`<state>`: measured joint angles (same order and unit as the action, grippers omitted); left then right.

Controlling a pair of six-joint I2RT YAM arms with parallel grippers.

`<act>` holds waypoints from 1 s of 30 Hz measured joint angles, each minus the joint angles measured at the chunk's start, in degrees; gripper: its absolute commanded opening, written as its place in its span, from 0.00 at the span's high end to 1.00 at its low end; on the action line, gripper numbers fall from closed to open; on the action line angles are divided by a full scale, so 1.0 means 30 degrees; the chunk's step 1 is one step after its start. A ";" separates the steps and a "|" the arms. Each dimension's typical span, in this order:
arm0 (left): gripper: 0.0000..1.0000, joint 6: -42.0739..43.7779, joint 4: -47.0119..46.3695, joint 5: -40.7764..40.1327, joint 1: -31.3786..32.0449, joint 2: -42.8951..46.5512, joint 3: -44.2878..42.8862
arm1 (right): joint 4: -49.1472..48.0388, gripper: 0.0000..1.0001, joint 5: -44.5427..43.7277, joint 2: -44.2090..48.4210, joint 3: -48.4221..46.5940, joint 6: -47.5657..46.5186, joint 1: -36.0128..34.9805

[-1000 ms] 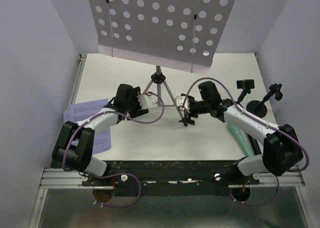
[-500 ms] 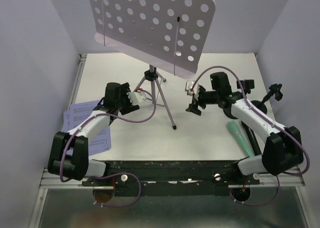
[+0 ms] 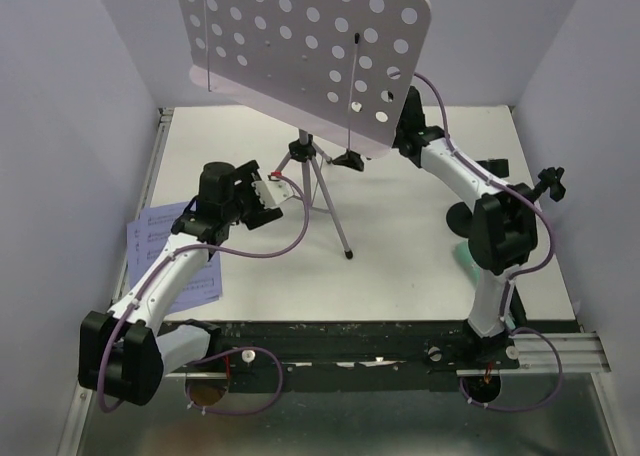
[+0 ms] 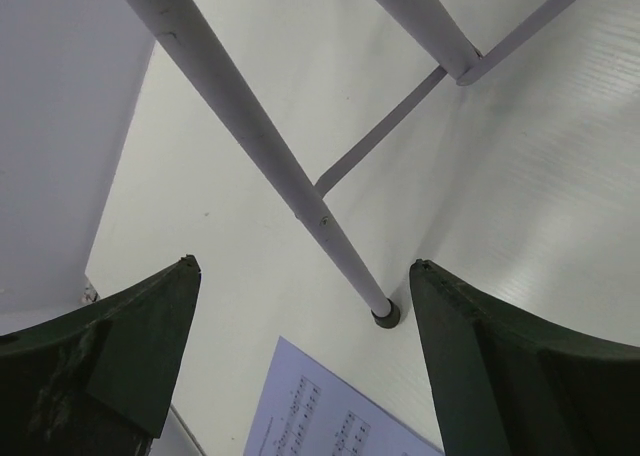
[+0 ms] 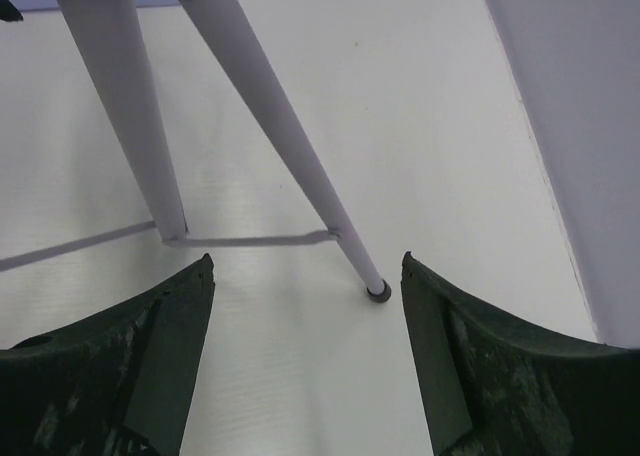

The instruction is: Pack up the instrument practice props

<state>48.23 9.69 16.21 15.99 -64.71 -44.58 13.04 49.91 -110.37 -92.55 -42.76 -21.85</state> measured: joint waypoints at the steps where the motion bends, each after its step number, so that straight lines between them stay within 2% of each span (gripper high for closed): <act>1: 0.05 -0.0284 0.0299 0.0015 0.0000 0.0015 -0.0211 | -0.0087 0.20 0.0219 -0.0415 -0.0488 0.0211 -0.0197; 8: 0.05 -0.1253 0.2098 0.0036 0.0095 0.1013 -0.0641 | -0.1202 0.25 0.1552 -0.1974 -0.2178 0.1967 -0.1377; 16: 0.06 -0.1268 0.2965 0.0029 0.0131 0.1158 -0.0641 | -0.3249 0.47 0.1508 -0.2951 -0.2346 0.3810 -0.2208; 19: 0.06 -0.1253 0.2958 0.0029 0.0131 0.1093 -0.0641 | -0.3927 0.70 0.0962 -0.3024 -0.2302 0.4503 -0.2208; 22: 0.06 -0.1253 0.2936 0.0029 0.0182 0.1064 -0.0641 | -0.5122 0.98 0.0248 -0.2856 -0.1741 0.4204 -0.2208; 25: 0.06 -0.1304 0.2696 0.0022 0.0372 0.1064 -0.0641 | -0.7606 1.00 -0.1297 -0.2106 0.0036 0.2441 -0.2433; 30: 0.09 -0.1268 0.1224 -0.0117 0.1275 0.1501 -0.0590 | -0.8867 1.00 -0.4495 0.0758 0.3840 0.2958 -0.2608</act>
<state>44.42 13.37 15.86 19.81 -60.20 -46.35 -13.56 36.42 -108.09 -81.03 -33.89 -29.67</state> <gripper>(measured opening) 0.932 0.088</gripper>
